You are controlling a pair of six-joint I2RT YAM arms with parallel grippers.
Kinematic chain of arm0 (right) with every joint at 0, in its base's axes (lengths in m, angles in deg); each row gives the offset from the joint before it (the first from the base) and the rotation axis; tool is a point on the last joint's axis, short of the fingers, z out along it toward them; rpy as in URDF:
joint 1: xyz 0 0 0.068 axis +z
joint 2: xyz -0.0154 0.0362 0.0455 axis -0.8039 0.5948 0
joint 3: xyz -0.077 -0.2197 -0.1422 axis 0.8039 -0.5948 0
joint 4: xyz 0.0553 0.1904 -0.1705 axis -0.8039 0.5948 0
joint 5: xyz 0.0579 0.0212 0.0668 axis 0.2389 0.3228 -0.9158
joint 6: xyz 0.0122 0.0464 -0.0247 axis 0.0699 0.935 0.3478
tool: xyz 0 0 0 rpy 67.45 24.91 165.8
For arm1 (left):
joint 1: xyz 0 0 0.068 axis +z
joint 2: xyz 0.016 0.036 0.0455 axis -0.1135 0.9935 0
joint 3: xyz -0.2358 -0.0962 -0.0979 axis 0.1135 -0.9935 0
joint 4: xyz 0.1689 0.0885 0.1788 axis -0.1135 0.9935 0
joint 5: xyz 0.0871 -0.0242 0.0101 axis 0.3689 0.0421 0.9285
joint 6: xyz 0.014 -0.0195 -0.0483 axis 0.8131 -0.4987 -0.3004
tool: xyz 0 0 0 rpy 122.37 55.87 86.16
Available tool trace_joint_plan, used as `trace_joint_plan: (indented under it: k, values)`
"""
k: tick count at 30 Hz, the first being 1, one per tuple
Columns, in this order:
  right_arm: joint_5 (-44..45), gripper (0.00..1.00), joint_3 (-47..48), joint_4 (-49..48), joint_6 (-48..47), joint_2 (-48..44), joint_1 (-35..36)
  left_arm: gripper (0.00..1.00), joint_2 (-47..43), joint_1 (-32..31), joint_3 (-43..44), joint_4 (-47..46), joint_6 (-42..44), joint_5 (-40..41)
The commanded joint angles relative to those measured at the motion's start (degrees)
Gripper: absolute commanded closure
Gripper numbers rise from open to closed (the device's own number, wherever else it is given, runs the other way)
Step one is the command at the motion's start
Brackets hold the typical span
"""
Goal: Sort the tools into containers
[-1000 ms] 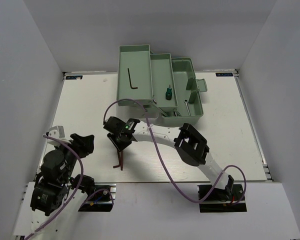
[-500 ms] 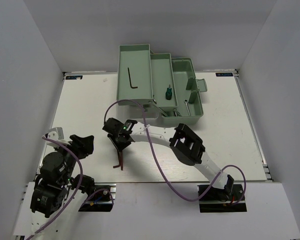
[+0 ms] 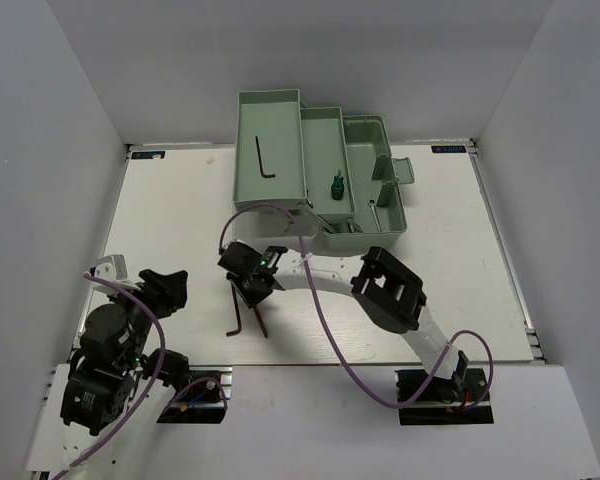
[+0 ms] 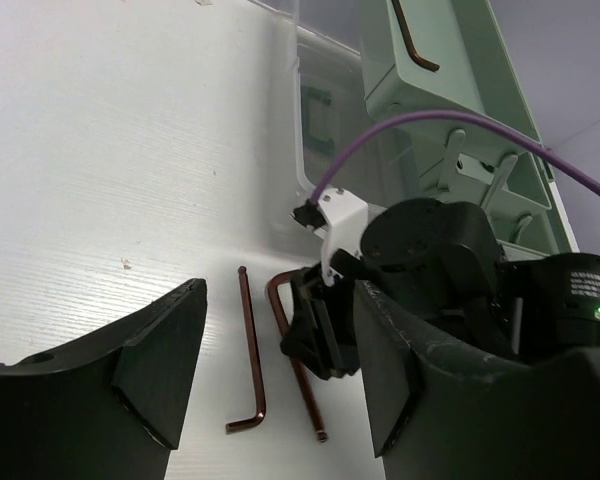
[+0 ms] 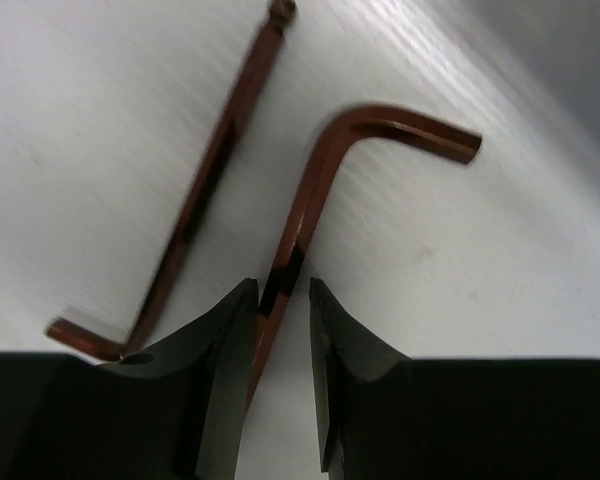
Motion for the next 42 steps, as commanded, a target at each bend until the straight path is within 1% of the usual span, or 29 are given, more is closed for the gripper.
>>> trace_joint_plan:
  k: [1,4,7,11,12,14,16,17,19,20,21,24,25,27,30,33,34,35,36,38,42]
  values:
    - [-0.1,0.66,-7.8,4.4,-2.3,0.3,-0.4,0.29,0.4,0.4,-0.4,-0.2,-0.3,0.8]
    - [-0.4,0.66,-9.9,3.8,-4.3,-0.3,-0.8,0.29,2.2,0.4,-0.4,-0.2,-0.3,0.3]
    - [2.0,0.68,-9.9,5.4,-6.7,0.4,-0.6,0.29,6.2,0.4,0.2,1.4,-1.0,-0.3]
    - [4.6,0.68,-9.2,8.5,-9.2,1.8,-0.5,0.32,11.9,1.0,0.9,4.7,-2.9,-5.0]
    - [5.0,0.68,-9.4,9.3,-9.4,1.8,-0.5,0.33,12.7,1.0,0.9,5.2,-3.7,-5.0]
    - [5.5,0.70,-10.1,9.6,-10.1,2.4,-0.7,0.33,13.7,1.0,0.9,5.9,-4.4,-5.7]
    - [4.7,0.73,-11.0,9.7,-10.4,2.7,-0.4,0.35,13.7,1.0,0.9,6.4,-5.1,-5.7]
    - [3.8,0.79,-11.2,9.6,-10.6,2.7,-0.6,0.35,13.7,1.0,0.9,6.4,-5.9,-5.7]
    - [3.2,0.87,-11.8,9.6,-11.2,3.0,-0.7,0.35,14.4,1.0,0.9,7.2,-6.6,-5.7]
    - [2.0,0.95,-11.8,9.7,-11.5,3.0,-0.8,0.35,14.4,1.0,0.9,7.8,-6.6,-6.4]
    - [1.7,0.99,-11.8,9.7,-12.2,3.1,-0.7,0.35,15.0,1.0,0.9,7.8,-6.6,-6.4]
    - [-1.6,1.00,-11.6,10.1,-13.3,2.4,-1.1,0.35,15.5,1.0,0.2,7.8,-7.1,-7.1]
    - [-3.8,1.00,-11.4,10.8,-14.0,1.5,-1.7,0.35,15.5,1.0,-0.5,7.8,-7.1,-8.5]
    - [-5.4,1.00,-11.1,11.8,-15.7,0.3,-2.1,0.36,16.2,1.0,-1.2,7.8,-7.1,-9.6]
    - [-8.3,1.00,-10.6,13.3,-19.4,-5.3,-3.0,0.38,20.7,1.0,-1.2,7.1,-6.1,-12.6]
    - [-13.3,1.00,-10.9,14.3,-23.1,-11.3,-3.8,0.38,25.8,0.5,-0.6,5.9,-4.8,-12.6]
    - [-14.3,1.00,-11.1,14.5,-25.7,-12.2,-4.0,0.38,26.7,0.4,-0.6,5.9,-4.8,-12.6]
    - [-15.0,1.00,-11.1,15.7,-26.2,-15.1,-4.5,0.38,27.7,0.4,-0.6,5.2,-4.8,-12.6]
    - [-18.7,1.00,-11.1,16.1,-27.0,-15.8,-4.7,0.38,29.5,0.4,-0.1,4.6,-4.8,-12.6]
    - [-21.8,1.00,-11.2,17.6,-29.7,-19.1,-5.2,0.38,31.0,0.4,-0.1,4.0,-4.8,-13.1]
    - [-24.8,1.00,-11.8,18.0,-32.3,-23.3,-5.5,0.38,34.0,0.4,-0.1,3.3,-4.8,-13.1]
